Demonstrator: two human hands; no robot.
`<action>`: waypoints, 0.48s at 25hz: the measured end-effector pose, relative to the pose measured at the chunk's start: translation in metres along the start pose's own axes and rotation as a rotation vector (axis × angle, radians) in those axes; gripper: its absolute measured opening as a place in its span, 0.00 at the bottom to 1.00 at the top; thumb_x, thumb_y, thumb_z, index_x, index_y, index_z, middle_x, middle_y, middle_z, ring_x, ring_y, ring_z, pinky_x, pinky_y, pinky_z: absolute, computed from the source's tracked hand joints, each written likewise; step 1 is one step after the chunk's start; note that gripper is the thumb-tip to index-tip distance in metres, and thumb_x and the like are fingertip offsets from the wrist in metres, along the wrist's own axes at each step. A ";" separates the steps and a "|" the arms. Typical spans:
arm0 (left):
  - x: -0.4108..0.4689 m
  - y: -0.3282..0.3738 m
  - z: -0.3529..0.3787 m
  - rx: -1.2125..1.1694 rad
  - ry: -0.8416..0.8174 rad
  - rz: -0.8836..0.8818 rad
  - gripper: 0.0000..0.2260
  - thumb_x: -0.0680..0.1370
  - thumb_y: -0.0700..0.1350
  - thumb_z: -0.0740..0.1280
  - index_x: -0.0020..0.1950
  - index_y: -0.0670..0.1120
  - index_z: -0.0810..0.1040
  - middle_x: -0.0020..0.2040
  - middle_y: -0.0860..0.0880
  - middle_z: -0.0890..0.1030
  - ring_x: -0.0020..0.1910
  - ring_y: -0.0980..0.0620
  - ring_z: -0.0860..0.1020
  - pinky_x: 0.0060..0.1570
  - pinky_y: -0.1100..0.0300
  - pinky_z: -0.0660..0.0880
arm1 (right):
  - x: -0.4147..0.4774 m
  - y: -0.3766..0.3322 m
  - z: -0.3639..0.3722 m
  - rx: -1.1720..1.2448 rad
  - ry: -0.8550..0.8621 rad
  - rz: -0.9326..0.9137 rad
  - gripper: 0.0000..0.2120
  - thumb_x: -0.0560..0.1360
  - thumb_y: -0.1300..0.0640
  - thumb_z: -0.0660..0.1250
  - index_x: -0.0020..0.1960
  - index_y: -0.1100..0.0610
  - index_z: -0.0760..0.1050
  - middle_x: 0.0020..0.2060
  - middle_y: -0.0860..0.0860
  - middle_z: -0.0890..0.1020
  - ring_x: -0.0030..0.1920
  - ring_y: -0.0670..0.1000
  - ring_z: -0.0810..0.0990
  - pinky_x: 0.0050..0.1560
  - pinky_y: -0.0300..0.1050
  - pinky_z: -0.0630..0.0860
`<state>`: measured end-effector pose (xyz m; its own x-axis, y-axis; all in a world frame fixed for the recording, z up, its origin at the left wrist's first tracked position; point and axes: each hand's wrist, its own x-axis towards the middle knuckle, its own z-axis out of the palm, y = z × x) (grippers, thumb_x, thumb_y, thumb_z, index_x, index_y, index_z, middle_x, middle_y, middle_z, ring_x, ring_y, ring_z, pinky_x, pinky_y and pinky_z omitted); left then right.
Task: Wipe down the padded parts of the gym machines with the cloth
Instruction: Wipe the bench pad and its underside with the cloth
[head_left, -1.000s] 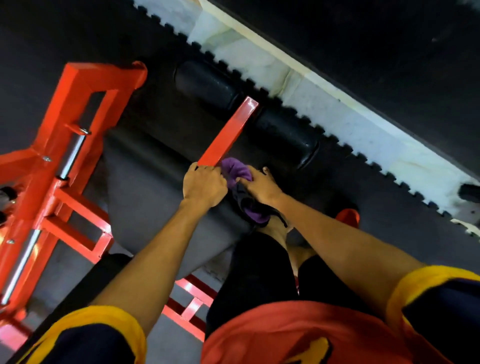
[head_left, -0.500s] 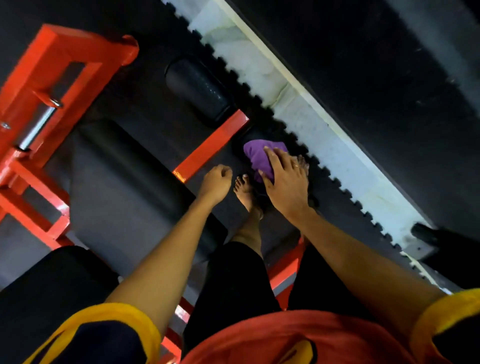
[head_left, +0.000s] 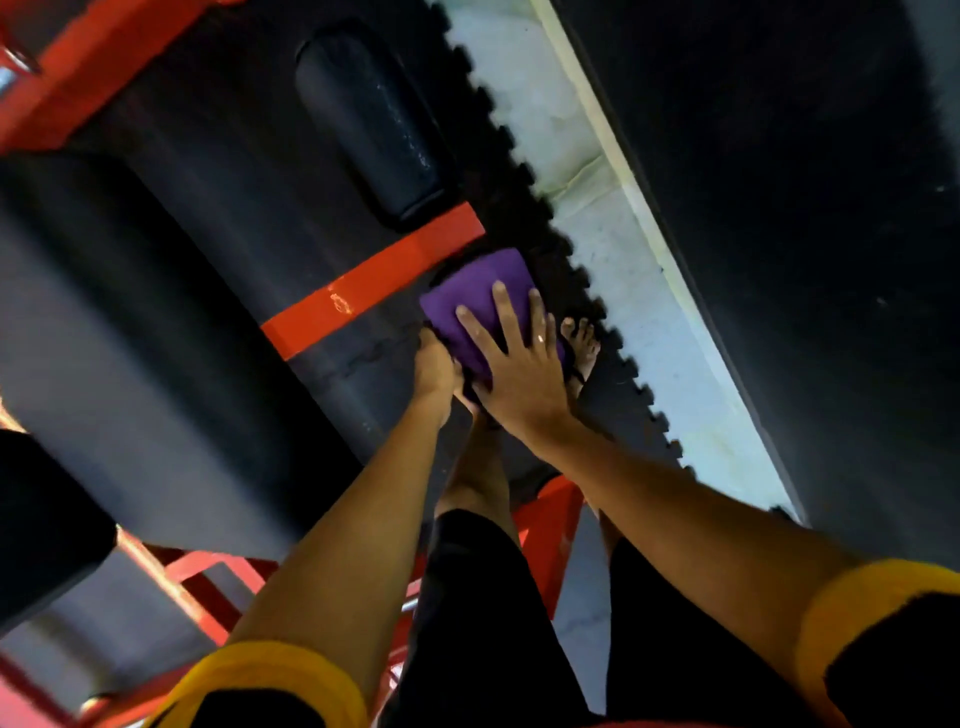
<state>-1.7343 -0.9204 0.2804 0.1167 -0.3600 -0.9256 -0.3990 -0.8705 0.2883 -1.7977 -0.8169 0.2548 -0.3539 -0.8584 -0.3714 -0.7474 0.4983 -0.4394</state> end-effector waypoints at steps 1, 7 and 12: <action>0.000 0.002 0.002 -0.023 0.001 -0.017 0.24 0.87 0.58 0.48 0.63 0.47 0.79 0.54 0.50 0.81 0.49 0.53 0.77 0.53 0.58 0.73 | -0.023 0.009 0.005 -0.023 0.019 -0.035 0.43 0.72 0.46 0.73 0.82 0.43 0.57 0.83 0.57 0.52 0.80 0.71 0.46 0.77 0.72 0.53; -0.006 0.010 0.018 -0.106 -0.060 -0.098 0.28 0.86 0.59 0.46 0.73 0.43 0.73 0.65 0.46 0.78 0.63 0.48 0.76 0.40 0.65 0.76 | -0.047 0.033 0.012 -0.013 0.038 -0.114 0.41 0.72 0.52 0.75 0.81 0.44 0.61 0.82 0.57 0.55 0.81 0.69 0.49 0.75 0.71 0.61; 0.002 0.005 0.009 -0.162 -0.080 -0.083 0.27 0.86 0.60 0.46 0.72 0.45 0.73 0.62 0.45 0.81 0.50 0.53 0.80 0.43 0.62 0.78 | 0.031 0.010 -0.001 -0.015 0.026 -0.152 0.43 0.68 0.48 0.76 0.80 0.43 0.64 0.82 0.56 0.57 0.81 0.68 0.49 0.77 0.72 0.52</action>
<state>-1.7439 -0.9223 0.2775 0.0677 -0.2624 -0.9626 -0.2384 -0.9411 0.2398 -1.8163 -0.8387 0.2397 -0.2505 -0.9268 -0.2798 -0.8015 0.3606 -0.4771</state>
